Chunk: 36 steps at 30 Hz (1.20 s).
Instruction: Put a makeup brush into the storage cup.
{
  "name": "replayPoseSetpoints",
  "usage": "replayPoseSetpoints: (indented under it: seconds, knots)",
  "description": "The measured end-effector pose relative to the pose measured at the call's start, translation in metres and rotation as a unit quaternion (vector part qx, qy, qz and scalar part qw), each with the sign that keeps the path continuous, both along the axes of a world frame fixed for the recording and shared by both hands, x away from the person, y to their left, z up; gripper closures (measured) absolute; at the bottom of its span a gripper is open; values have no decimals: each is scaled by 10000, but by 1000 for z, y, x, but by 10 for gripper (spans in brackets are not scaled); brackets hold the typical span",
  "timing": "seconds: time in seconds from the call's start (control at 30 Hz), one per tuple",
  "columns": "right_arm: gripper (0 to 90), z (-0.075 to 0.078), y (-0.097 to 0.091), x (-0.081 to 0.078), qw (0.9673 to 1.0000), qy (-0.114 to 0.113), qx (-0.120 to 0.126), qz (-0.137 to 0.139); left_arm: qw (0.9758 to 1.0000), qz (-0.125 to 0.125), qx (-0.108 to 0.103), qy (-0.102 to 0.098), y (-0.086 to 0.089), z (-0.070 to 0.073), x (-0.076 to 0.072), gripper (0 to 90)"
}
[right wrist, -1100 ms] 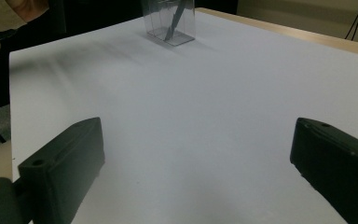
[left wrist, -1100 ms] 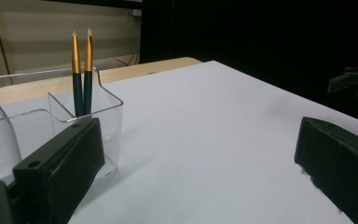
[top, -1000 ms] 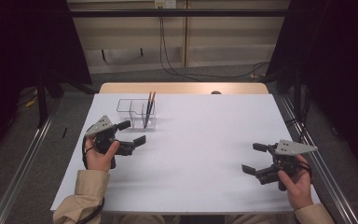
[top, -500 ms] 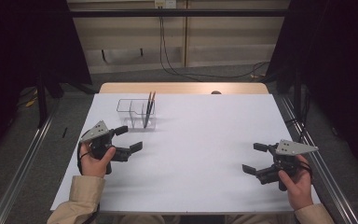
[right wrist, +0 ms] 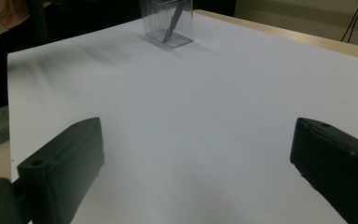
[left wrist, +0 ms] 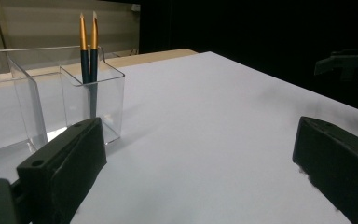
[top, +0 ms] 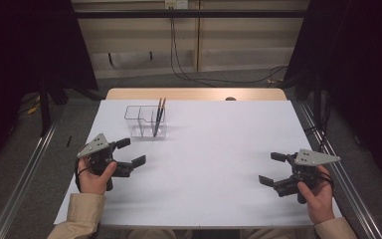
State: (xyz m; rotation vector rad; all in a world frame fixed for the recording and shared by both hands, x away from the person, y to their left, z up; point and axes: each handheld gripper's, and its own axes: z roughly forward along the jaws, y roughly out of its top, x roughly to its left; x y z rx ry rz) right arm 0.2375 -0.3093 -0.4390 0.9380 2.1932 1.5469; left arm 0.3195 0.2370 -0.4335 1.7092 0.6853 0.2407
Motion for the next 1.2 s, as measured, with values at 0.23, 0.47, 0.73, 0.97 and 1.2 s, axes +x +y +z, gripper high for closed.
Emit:
replayPoseSetpoints:
  seconds: [0.23, 0.47, 0.73, 0.97, 1.2]
  knots:
    - [22, 0, -1, 0, 10000, -5, 4, -17, 10000, 52, 37, -2, 6, 0, -4, 27]
    - [22, 1, -1, -1, 10000, -15, 7, -19, 10000, 9, 49, -17, 10, 0, -8, 26]
    - [22, 1, 0, 0, 10000, -26, 14, -3, 9999, 89, 21, -41, 16, -2, -15, 27]
    - [22, 0, 0, 0, 10000, -17, 25, -8, 9998, 167, 64, -70, 25, -4, -21, 28]
    - [22, 0, 0, 0, 10000, -24, 21, -1, 9998, 171, 89, -95, 29, -4, -26, 30]
